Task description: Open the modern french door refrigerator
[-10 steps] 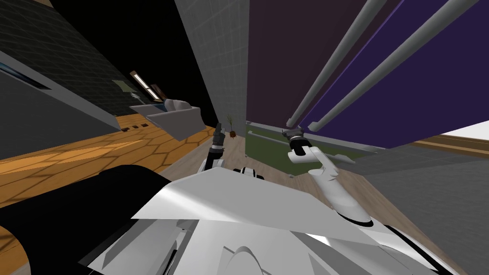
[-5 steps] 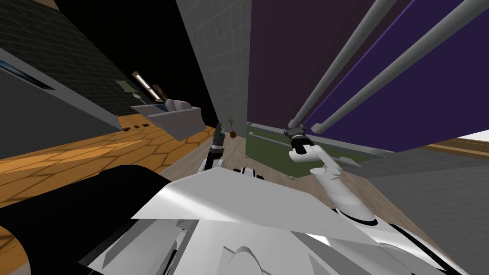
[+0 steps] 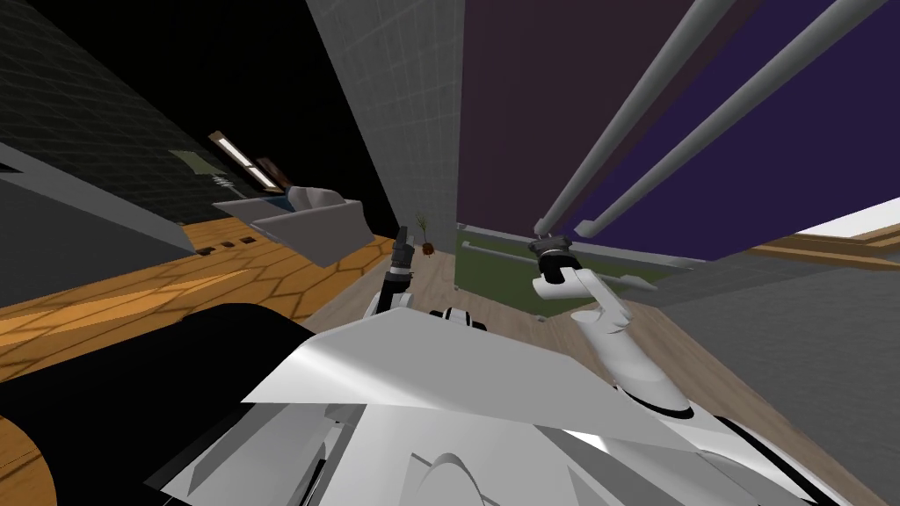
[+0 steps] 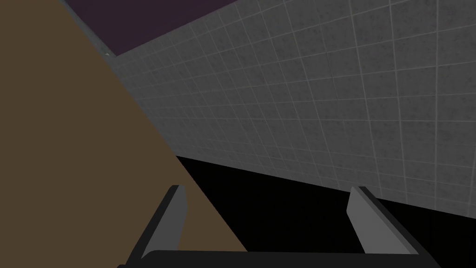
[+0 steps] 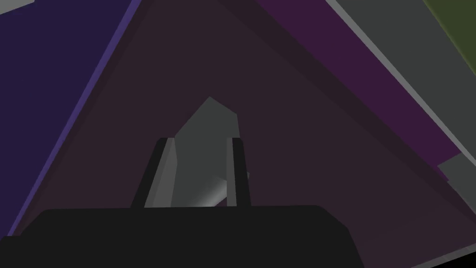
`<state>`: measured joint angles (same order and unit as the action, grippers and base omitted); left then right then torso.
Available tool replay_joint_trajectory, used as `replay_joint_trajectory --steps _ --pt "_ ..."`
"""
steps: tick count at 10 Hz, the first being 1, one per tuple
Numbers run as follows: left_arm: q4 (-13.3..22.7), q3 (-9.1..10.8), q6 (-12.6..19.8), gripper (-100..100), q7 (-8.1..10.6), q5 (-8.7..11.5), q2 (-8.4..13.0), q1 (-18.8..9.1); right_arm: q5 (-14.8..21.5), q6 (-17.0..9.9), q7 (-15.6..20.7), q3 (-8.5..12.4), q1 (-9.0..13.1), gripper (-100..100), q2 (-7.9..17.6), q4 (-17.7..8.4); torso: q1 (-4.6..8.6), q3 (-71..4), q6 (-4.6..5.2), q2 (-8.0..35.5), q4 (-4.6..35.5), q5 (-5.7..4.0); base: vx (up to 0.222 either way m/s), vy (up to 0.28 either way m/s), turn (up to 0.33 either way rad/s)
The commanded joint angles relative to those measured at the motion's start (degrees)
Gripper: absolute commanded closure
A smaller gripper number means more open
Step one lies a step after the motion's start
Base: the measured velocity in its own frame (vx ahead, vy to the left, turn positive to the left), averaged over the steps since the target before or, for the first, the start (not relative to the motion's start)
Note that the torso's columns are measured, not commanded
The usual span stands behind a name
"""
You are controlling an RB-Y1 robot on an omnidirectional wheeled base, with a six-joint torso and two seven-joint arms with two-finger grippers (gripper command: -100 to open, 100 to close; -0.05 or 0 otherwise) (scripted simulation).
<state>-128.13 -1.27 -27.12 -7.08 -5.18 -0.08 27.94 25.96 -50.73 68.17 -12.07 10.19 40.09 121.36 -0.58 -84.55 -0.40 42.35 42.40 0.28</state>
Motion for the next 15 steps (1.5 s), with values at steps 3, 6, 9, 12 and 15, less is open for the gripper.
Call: replay_joint_trajectory --steps 3,6,9,12,15 --pt "0.0 0.00 0.0 0 0.00 0.0 0.0 0.0 3.4 -5.3 0.8 1.2 -0.8 100 -1.8 2.3 -0.01 -0.1 -0.03 -0.1 0.0 0.05 -0.079 0.274 -0.163" --pt "0.0 0.00 0.0 0 0.00 0.0 0.0 0.0 4.3 -7.3 1.0 1.5 -1.7 100 -2.4 2.6 0.16 0.0 0.04 0.0 0.1 0.04 -0.077 0.217 -0.127" --pt "0.0 0.00 0.0 0 0.00 0.0 0.0 0.0 6.5 -10.4 0.9 3.1 -2.4 100 -2.9 2.2 0.28 -0.1 0.34 -0.2 0.0 -0.09 -0.004 0.215 -0.102" --pt "0.0 0.00 0.0 0 0.00 0.0 0.0 0.0 7.9 -12.1 0.7 4.2 -2.5 100 -3.2 2.0 0.04 -0.2 -0.33 -0.2 -0.1 -0.01 -0.036 0.229 -0.079" --pt "0.0 0.00 0.0 0 0.00 0.0 0.0 0.0 9.4 -13.9 0.6 5.3 -2.7 100 -3.5 1.8 -0.22 -0.1 0.00 -0.2 0.0 0.10 -0.042 0.247 -0.089"
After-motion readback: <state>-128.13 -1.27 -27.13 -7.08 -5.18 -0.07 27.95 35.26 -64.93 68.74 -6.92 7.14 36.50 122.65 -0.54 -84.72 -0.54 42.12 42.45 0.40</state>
